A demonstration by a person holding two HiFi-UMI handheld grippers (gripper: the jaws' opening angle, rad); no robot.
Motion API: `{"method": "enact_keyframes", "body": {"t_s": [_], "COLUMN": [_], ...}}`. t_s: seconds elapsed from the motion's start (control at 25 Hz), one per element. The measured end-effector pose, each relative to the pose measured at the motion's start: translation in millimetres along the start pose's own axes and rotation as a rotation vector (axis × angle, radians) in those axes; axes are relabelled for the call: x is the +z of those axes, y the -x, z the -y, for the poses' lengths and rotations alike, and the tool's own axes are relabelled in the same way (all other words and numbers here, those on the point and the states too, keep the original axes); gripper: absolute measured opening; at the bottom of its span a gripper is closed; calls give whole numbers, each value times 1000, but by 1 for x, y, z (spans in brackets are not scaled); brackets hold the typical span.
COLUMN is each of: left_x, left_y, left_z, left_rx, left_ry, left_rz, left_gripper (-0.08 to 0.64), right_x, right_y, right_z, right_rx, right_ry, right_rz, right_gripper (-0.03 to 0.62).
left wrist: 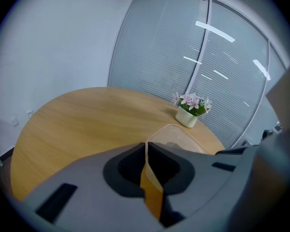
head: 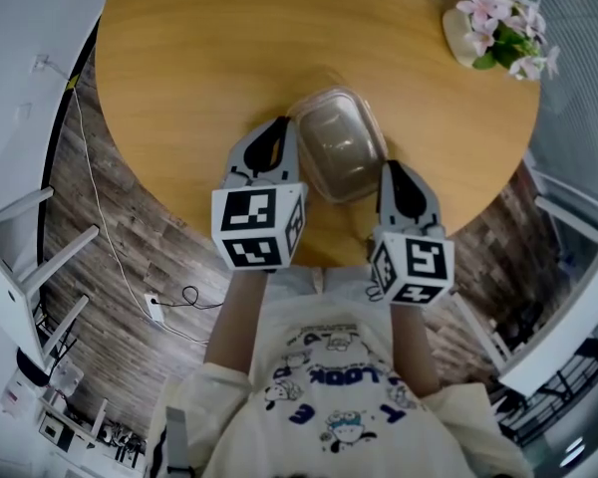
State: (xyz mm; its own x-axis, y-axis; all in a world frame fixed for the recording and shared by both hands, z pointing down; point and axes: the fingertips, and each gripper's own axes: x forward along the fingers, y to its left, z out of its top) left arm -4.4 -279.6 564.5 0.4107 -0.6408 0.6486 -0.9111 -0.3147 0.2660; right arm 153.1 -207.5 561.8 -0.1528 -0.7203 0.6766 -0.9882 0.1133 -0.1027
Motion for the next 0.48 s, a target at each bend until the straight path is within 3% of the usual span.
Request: {"method": "enact_keyframes", "body": {"t_s": [0.48], "left_x": [54], "left_y": [44], "left_z": [7], "left_rx": [-2], "left_ry": [-35], "left_rz": [139], "left_gripper": [20], "right_x": [53], "right_y": [25], "right_z": [-9], "right_rx": [-5], "right_ry": [48], "right_rz": [149], "right_gripper": [17]}}
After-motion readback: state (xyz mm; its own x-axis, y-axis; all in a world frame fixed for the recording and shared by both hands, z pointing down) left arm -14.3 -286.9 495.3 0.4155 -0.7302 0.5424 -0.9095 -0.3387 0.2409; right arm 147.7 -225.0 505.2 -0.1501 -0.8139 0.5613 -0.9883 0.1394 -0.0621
